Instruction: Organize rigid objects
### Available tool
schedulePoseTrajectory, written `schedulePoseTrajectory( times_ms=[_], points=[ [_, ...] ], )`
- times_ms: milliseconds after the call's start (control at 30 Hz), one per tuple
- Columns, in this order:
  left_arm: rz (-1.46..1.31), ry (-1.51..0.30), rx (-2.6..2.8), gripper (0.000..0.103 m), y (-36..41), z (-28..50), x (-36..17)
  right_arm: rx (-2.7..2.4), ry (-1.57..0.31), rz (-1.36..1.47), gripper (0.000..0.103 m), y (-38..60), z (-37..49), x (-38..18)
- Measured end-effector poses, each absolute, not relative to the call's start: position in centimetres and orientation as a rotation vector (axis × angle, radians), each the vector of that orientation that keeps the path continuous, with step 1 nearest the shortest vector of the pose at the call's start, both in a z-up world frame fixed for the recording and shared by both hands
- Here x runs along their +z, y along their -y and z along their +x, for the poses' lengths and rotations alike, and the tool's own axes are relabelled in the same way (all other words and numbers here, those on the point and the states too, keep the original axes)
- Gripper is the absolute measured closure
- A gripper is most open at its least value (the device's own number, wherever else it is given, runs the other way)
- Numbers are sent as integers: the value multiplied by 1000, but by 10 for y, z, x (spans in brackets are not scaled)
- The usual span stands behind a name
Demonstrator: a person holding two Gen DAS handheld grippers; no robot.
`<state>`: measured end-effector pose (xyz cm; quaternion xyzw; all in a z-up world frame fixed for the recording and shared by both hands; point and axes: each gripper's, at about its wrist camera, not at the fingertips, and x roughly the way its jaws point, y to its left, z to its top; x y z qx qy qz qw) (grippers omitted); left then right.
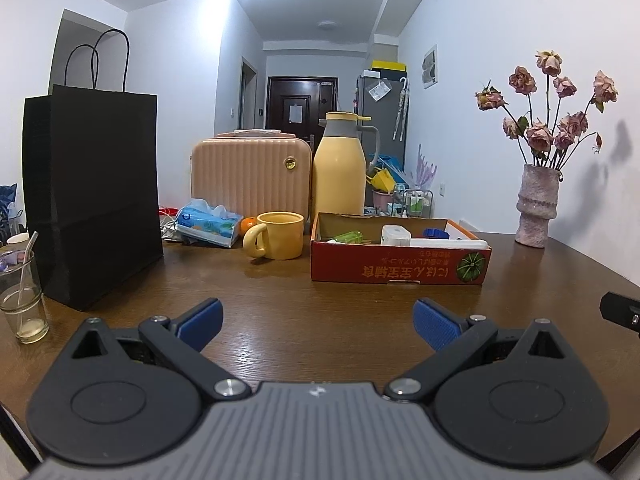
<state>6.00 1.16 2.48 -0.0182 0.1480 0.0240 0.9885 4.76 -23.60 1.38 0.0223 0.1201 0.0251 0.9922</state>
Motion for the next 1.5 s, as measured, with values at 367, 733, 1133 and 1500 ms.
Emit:
schedulePoseTrajectory(
  times_ms=[367,733,1133,1500],
  points=[
    [-41,-303,51,0,-15,60,24,57,-246,45,0,236,50,14],
    [-36,-308,56,0,-14,63,22,59,-253,44,0,235,53,12],
    [-34,-319,69,0,-13,68,20,57,-259,45,0,234,56,10],
    [-22,-333,70,0,-11,71,19,54,-274,41,0,235,59,8]
  ],
)
